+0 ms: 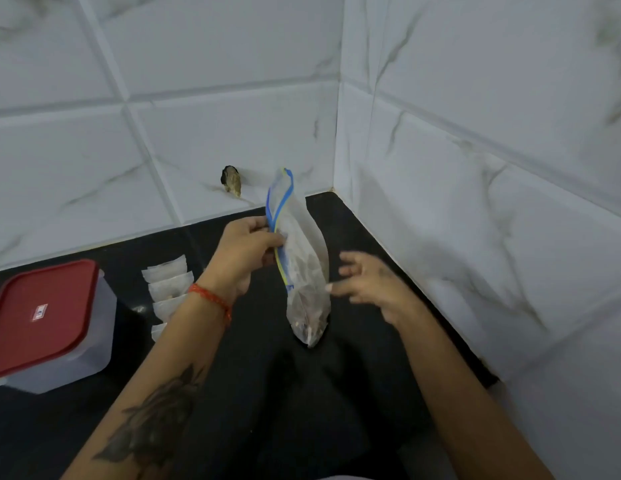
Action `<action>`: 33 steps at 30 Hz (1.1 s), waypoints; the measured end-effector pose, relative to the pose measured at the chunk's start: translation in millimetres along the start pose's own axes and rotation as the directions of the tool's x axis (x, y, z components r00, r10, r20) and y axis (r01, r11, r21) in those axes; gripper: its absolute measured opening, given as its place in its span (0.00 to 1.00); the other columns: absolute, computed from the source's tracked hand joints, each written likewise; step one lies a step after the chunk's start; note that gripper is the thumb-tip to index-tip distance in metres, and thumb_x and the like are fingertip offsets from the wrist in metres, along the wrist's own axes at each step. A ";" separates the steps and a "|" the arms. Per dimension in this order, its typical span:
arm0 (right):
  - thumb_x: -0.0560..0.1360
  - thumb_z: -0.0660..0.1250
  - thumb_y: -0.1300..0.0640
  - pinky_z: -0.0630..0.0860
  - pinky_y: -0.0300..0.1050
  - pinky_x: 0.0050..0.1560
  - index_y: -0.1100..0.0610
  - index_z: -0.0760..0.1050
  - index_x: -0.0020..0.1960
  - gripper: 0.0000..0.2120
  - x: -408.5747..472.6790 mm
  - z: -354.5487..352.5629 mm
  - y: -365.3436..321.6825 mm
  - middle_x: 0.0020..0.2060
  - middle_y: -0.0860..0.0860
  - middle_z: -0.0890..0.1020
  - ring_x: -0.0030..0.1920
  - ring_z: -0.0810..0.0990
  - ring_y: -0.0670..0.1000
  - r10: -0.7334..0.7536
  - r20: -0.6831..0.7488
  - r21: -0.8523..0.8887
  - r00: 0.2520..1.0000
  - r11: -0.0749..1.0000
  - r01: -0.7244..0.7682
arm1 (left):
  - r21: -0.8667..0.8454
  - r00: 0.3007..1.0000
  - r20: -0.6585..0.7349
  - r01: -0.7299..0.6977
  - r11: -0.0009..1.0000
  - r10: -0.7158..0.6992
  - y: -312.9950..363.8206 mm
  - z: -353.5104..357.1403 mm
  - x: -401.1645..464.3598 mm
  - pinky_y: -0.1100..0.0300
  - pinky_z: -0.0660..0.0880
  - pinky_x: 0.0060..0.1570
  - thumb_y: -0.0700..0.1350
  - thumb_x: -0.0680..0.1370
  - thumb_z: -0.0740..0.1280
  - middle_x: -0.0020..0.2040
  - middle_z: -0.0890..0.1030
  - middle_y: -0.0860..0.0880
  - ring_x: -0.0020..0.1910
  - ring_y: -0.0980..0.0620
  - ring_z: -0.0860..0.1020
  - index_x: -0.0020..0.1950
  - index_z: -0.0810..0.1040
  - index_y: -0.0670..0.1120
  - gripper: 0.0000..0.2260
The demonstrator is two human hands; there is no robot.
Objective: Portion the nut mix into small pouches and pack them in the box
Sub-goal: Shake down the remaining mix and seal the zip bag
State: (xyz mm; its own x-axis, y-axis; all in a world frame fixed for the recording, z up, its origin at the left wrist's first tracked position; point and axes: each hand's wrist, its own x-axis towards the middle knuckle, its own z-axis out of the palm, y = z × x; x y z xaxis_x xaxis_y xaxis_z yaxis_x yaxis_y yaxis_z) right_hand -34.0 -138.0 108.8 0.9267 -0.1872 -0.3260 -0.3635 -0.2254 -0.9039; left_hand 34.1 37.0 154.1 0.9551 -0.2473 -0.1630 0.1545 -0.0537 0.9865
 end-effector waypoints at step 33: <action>0.75 0.65 0.59 0.73 0.40 0.54 0.57 0.81 0.55 0.11 59.6 27.5 33.6 0.50 0.51 0.83 0.54 0.80 0.53 -0.413 -0.239 -0.487 0.879 0.834 0.260 | -0.489 0.906 0.040 0.385 0.783 -0.421 -114.3 26.7 -50.1 0.61 0.81 0.35 0.25 0.73 0.60 0.37 0.81 0.44 0.32 0.53 0.82 0.46 0.75 0.38 0.11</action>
State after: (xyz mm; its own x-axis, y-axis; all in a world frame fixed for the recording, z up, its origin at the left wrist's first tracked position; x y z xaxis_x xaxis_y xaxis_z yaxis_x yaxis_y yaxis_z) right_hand 11.7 -130.4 51.4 0.9417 -0.2997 0.1531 -0.1089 -0.7019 -0.7039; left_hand -38.2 29.6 49.2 0.7905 -0.2404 -0.5633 0.6122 0.3354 0.7160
